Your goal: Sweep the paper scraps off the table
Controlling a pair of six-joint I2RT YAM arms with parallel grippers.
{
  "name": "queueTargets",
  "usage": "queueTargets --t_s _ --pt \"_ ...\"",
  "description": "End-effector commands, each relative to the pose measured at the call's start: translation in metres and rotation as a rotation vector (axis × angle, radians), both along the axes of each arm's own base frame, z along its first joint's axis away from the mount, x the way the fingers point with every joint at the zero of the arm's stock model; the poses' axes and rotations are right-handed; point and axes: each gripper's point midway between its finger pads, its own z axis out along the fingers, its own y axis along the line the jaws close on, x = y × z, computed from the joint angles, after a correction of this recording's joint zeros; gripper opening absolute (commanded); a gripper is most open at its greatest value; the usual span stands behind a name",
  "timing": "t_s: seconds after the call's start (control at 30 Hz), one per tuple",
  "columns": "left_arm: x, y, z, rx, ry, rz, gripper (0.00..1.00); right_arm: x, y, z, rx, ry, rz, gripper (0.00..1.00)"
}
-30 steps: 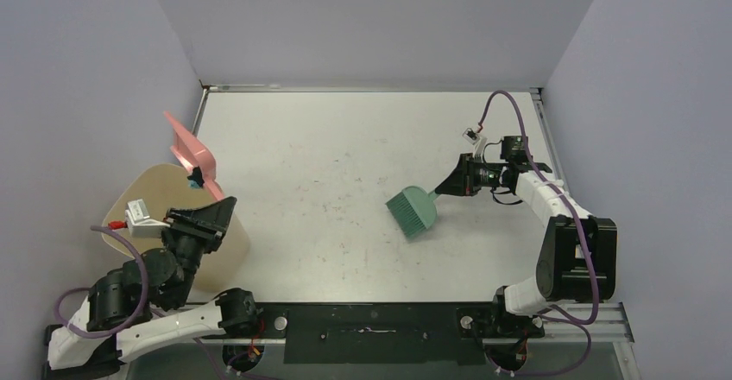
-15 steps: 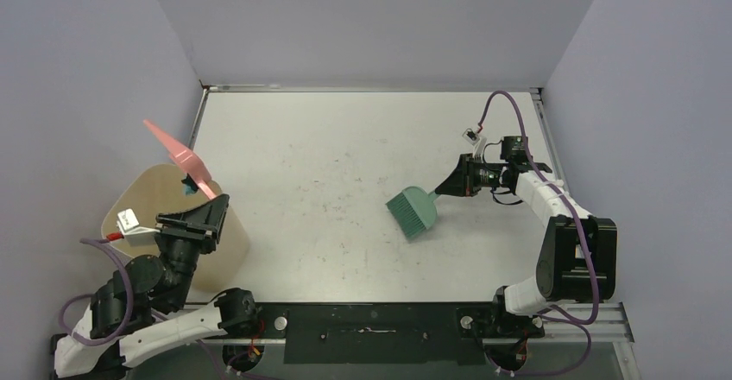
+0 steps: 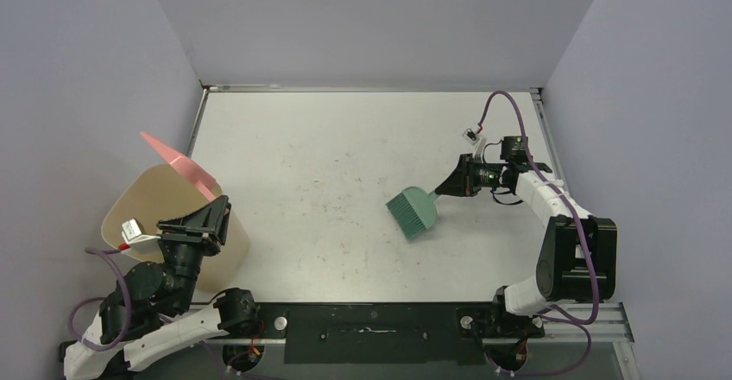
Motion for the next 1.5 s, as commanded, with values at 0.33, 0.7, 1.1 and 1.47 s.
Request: queueTargets --t_s 0.33,0.7,1.1,1.47 --pt "-0.005 0.023 0.028 0.101 -0.017 0.037 0.0 0.005 0.005 0.015 0.031 -0.07 0.042 0.05" --pt "0.006 0.005 0.059 0.662 0.005 0.03 0.0 0.006 0.004 0.02 0.027 -0.083 0.04 0.05" --pt "0.021 -0.048 0.047 1.325 0.008 -0.151 0.0 0.004 0.002 0.039 0.015 -0.125 0.053 0.05" --pt "0.012 -0.109 -0.031 1.738 0.105 -0.591 0.0 0.003 -0.02 0.073 -0.201 -0.294 0.096 0.05"
